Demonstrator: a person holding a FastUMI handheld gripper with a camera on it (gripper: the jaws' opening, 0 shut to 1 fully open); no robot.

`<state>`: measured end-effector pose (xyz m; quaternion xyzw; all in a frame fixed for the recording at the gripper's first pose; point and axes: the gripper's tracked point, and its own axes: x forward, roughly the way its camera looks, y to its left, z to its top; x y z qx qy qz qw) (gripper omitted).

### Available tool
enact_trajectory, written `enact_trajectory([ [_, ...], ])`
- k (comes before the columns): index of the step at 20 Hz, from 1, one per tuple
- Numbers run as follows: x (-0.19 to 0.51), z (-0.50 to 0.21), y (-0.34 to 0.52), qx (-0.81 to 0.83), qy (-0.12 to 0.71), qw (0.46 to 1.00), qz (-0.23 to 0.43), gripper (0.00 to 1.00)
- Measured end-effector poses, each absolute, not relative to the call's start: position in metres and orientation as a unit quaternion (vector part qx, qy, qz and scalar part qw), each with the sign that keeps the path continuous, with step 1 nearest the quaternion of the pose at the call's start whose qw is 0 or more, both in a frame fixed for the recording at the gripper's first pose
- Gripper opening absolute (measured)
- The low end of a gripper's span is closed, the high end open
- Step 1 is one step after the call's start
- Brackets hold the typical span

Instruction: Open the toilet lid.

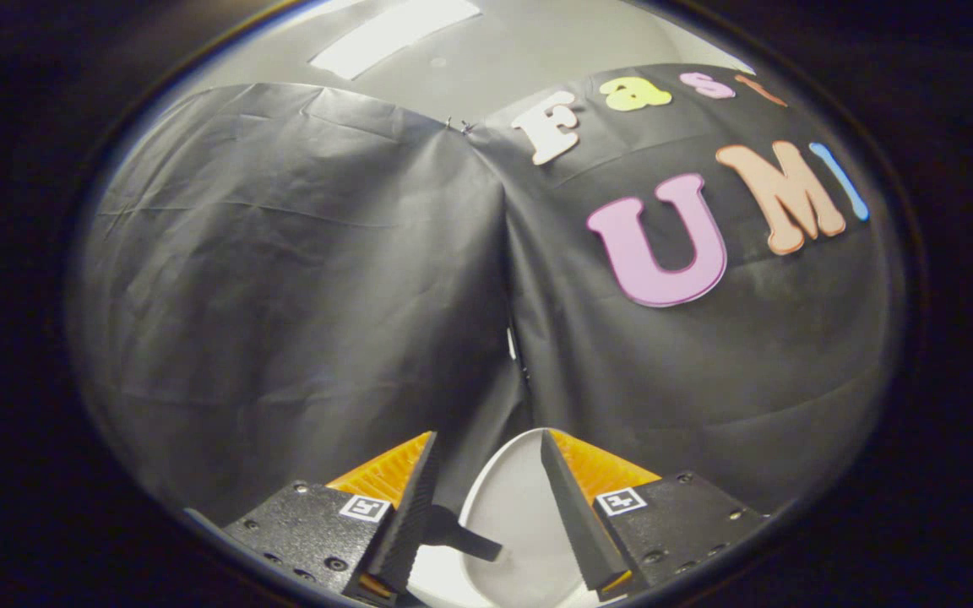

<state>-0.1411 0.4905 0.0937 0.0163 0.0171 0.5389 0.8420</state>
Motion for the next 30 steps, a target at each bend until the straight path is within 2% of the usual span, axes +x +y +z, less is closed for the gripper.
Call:
enact_trajectory([
  [10,-0.051,0.132,0.352,-0.010,-0.022,0.910,0.413,0.74],
  [24,0.044,0.062,0.119,-0.112,0.045,0.956,0.266,0.71],
  [30,0.061,0.050,0.051,-0.104,0.042,0.964,0.243,0.71],
])
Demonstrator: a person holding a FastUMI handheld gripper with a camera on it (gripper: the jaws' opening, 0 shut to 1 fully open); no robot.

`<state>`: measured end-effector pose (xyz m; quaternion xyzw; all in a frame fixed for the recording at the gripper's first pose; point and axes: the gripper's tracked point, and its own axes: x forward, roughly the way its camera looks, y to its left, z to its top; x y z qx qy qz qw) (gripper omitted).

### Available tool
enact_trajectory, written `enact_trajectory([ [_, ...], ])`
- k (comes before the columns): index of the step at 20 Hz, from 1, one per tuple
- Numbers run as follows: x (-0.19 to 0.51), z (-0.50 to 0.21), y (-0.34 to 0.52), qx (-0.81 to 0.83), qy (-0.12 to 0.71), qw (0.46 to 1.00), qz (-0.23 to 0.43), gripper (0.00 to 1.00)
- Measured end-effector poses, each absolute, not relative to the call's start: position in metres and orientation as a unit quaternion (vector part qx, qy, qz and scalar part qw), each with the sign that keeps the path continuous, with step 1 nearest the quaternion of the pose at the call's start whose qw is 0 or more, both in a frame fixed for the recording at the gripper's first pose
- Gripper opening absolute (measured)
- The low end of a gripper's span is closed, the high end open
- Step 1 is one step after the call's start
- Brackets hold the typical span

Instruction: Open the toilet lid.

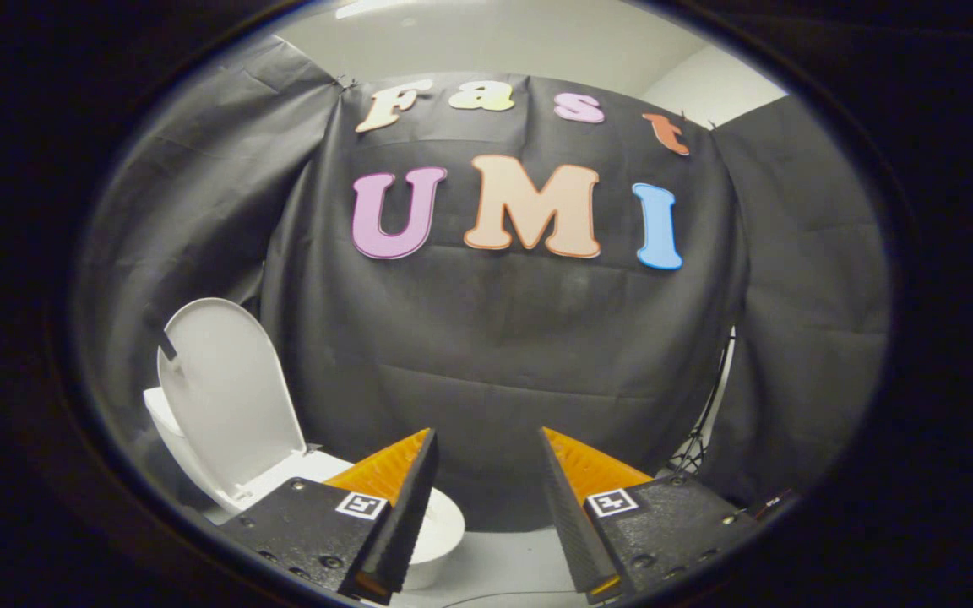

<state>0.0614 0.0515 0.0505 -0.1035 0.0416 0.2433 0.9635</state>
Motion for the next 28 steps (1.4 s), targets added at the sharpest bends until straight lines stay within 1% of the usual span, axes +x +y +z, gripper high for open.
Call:
enact_trajectory([
  [2,0.071,0.047,0.033,-0.102,0.043,0.967,0.230,0.70],
  [3,0.075,0.045,0.020,-0.096,0.045,0.970,0.219,0.66],
  [4,0.079,0.045,0.011,-0.090,0.045,0.971,0.215,0.65],
  [6,0.080,0.048,0.001,-0.080,0.039,0.970,0.225,0.63],
  [8,0.075,0.041,0.003,-0.082,0.045,0.958,0.273,0.62],
  [9,0.069,0.033,0.002,-0.080,0.053,0.949,0.300,0.58],
  [12,0.054,0.018,0.002,-0.066,0.072,0.924,0.370,0.57],
  [15,0.042,0.007,0.005,-0.052,0.072,0.907,0.412,0.57],
  [17,0.036,0.001,0.004,-0.056,0.074,0.896,0.434,0.62],
  [20,0.039,-0.002,-0.011,-0.058,0.071,0.899,0.428,0.71],
  [23,0.048,-0.005,-0.026,-0.054,0.080,0.901,0.424,0.73],
  [28,0.072,-0.004,-0.065,-0.054,0.090,0.910,0.402,0.73],
])
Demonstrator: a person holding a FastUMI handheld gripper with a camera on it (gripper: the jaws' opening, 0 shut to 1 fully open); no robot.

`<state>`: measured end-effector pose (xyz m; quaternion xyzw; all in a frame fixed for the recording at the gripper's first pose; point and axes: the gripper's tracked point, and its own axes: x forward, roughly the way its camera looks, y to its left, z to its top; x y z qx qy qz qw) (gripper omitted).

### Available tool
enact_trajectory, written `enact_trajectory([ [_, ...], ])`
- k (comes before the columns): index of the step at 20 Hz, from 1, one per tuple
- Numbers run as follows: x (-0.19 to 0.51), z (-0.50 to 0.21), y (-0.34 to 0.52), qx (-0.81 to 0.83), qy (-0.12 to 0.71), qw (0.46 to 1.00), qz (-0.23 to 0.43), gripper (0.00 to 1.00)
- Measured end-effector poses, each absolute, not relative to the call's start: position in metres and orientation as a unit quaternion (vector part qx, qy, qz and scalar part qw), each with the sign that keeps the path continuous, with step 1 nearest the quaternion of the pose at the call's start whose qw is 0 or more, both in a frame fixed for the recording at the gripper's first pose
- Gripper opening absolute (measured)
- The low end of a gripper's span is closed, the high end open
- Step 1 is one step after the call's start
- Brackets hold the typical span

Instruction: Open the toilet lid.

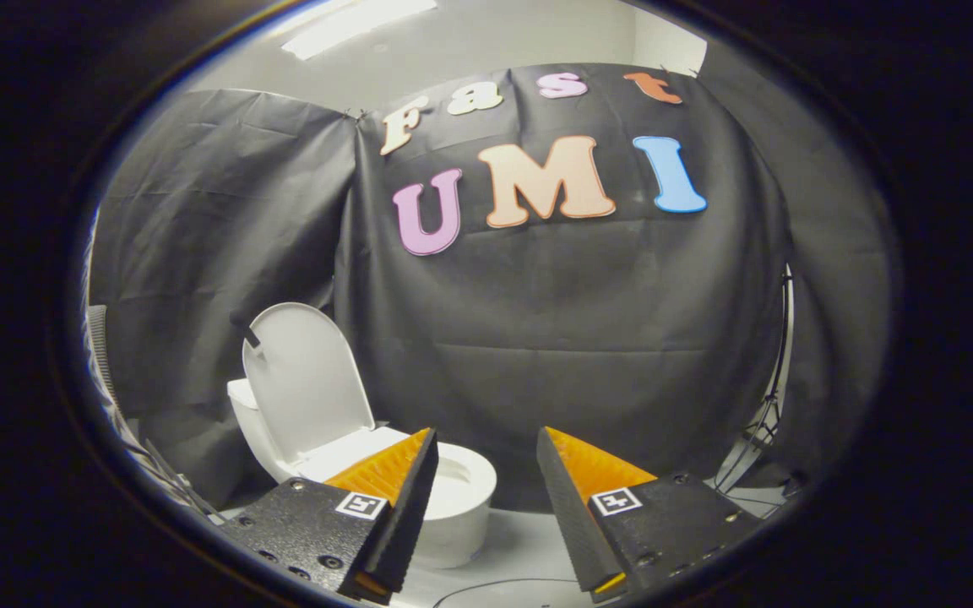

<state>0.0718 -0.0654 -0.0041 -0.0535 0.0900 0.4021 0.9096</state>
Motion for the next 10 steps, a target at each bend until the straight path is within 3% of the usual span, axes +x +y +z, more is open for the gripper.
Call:
enact_trajectory([
  [10,0.081,-0.004,-0.117,-0.059,0.082,0.934,0.343,0.74],
])
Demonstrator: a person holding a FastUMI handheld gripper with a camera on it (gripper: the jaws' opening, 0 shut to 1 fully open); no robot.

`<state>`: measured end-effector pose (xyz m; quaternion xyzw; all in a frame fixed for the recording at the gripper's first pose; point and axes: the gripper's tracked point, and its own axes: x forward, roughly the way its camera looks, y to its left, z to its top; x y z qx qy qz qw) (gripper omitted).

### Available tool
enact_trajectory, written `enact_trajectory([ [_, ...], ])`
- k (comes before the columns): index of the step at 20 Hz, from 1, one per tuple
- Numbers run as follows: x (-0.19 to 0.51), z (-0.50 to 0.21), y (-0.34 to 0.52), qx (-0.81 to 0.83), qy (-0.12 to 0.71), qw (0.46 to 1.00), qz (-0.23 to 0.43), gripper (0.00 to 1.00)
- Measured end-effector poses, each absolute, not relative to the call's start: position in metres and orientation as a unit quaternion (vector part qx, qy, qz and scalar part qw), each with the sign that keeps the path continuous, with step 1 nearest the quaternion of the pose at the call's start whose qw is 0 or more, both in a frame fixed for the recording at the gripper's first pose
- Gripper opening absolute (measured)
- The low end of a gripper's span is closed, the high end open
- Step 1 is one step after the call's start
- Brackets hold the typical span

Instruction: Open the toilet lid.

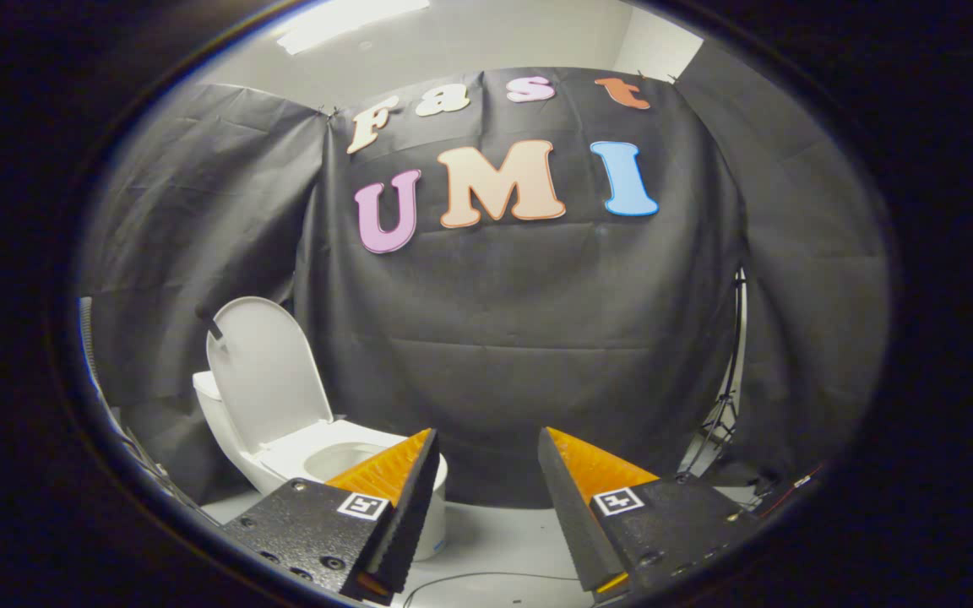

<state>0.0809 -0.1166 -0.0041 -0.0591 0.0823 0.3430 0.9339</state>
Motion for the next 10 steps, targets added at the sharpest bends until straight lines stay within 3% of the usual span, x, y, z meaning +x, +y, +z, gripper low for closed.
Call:
enact_trajectory([
  [10,0.075,-0.020,-0.133,-0.064,0.129,0.936,0.321,0.74],
])
